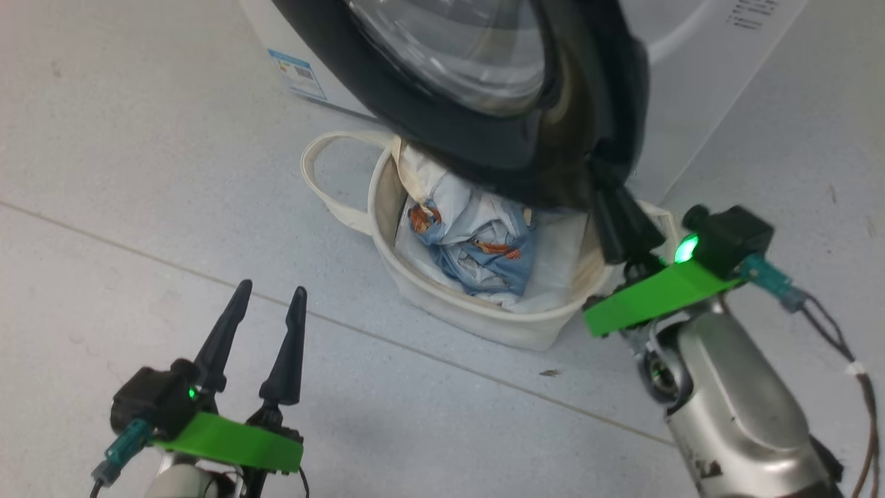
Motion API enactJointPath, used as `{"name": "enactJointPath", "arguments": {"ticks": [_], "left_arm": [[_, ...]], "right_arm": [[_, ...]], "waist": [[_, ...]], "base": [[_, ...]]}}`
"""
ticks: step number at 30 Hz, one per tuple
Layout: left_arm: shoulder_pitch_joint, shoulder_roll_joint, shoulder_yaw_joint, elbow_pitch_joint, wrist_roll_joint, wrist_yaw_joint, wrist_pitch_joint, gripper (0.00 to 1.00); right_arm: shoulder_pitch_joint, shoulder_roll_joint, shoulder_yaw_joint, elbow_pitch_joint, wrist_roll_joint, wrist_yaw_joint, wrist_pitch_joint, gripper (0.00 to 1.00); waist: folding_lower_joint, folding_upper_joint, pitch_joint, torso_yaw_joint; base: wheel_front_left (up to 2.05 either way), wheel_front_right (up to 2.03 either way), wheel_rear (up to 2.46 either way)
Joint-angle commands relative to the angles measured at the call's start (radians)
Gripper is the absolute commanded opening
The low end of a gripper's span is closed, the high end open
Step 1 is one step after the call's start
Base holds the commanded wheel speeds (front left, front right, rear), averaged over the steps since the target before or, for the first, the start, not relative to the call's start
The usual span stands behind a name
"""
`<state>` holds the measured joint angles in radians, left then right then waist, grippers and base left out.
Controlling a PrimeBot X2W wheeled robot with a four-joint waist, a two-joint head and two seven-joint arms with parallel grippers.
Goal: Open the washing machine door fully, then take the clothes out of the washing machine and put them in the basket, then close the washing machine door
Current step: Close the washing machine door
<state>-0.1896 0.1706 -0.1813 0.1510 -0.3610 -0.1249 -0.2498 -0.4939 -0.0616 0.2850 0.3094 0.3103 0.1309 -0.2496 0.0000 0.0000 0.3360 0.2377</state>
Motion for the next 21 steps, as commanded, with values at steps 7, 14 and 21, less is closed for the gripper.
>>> {"name": "enactJointPath", "arguments": {"ticks": [7, 14, 21], "left_arm": [[-0.057, 0.005, 0.006, -0.046, 0.003, -0.006, -0.012, 1.00], [-0.082, 0.000, -0.013, -0.047, 0.001, -0.006, -0.012, 1.00], [-0.108, -0.004, -0.028, -0.046, -0.005, -0.006, -0.012, 1.00]], "right_arm": [[-0.092, 0.011, -0.102, -0.049, 0.007, 0.000, -0.012, 0.00], [-0.160, 0.011, -0.201, -0.051, 0.005, 0.000, -0.012, 0.00], [-0.253, 0.011, -0.276, -0.002, 0.013, 0.000, -0.012, 0.00]], "waist": [[0.0000, 0.0000, 0.049, 0.006], [0.0000, 0.0000, 0.089, 0.015], [0.0000, 0.0000, 0.131, 0.018]], "base": [[0.00, 0.00, 0.00], [0.00, 0.00, 0.00], [0.00, 0.00, 0.00]]}}
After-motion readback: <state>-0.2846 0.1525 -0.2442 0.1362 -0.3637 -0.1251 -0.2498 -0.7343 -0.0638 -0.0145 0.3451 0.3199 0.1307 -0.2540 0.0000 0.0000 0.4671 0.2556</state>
